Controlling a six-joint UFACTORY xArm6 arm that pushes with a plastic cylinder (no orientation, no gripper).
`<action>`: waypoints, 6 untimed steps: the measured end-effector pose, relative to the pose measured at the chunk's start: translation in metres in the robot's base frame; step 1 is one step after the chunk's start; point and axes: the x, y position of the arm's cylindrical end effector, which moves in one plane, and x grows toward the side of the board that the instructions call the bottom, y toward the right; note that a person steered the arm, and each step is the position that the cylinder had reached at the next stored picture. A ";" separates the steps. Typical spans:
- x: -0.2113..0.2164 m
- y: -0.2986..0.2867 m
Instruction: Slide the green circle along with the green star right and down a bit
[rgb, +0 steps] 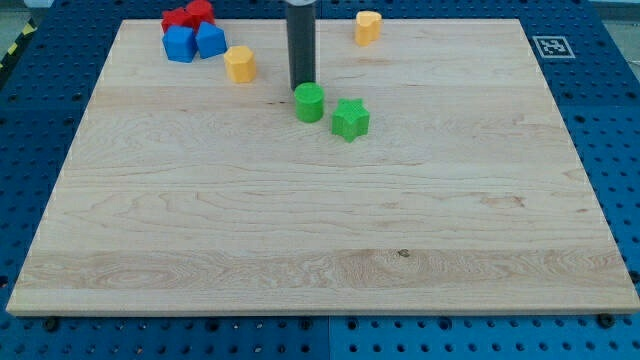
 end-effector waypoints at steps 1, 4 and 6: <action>0.012 -0.032; 0.025 -0.016; 0.046 0.042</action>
